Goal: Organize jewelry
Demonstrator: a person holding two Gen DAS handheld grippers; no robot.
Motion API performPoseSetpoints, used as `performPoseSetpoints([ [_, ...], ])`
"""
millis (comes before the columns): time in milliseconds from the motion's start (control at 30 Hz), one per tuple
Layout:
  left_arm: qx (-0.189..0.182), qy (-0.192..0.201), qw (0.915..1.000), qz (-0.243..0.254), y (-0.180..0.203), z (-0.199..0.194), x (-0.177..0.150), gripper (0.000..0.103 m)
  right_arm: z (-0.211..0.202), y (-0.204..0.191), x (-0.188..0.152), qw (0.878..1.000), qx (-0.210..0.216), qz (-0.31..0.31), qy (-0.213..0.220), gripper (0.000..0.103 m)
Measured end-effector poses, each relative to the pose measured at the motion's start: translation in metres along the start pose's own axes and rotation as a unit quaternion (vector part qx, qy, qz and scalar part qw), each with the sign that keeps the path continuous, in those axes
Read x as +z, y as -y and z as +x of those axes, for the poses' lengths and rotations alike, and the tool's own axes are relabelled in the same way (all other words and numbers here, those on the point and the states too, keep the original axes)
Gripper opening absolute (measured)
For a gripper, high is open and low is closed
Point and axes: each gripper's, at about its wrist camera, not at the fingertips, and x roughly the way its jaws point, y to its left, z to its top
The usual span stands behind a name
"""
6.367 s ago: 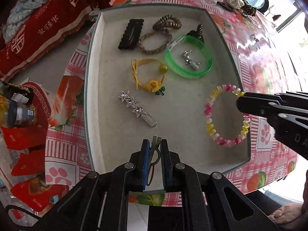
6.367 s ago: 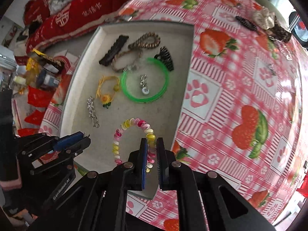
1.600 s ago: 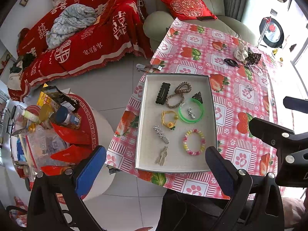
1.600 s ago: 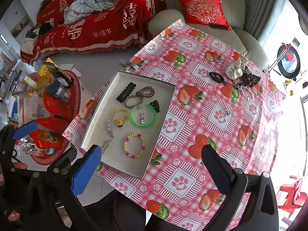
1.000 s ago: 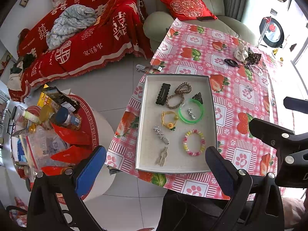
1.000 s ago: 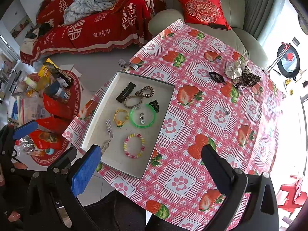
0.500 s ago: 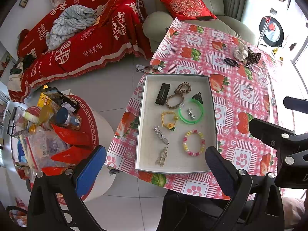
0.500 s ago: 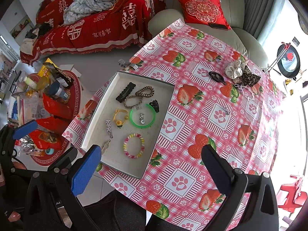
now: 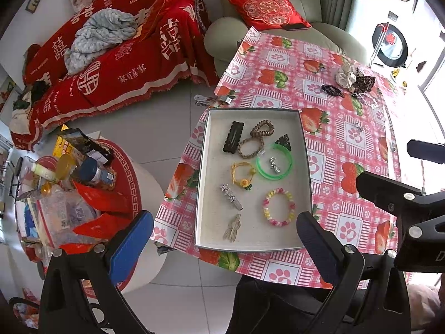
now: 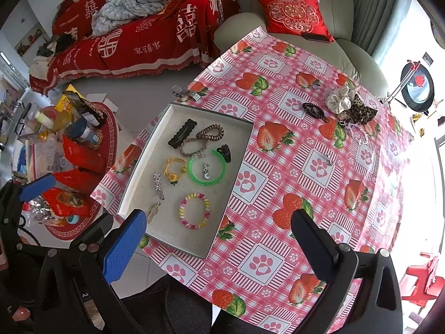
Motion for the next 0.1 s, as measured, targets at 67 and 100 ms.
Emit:
performPoseSetpoints([
  [67, -0.001, 0.000, 1.0000, 0.005, -0.0009, 0.0004, 0.0014, 0.103, -0.0004, -0.0001, 0.0002, 1.000, 0.000, -0.001, 0.000, 0.103],
  [100, -0.001, -0.001, 1.0000, 0.006, -0.0011, 0.0008, 0.0018, 0.103, 0.0005, 0.0016, -0.0003, 1.000, 0.000, -0.003, 0.000, 0.103],
])
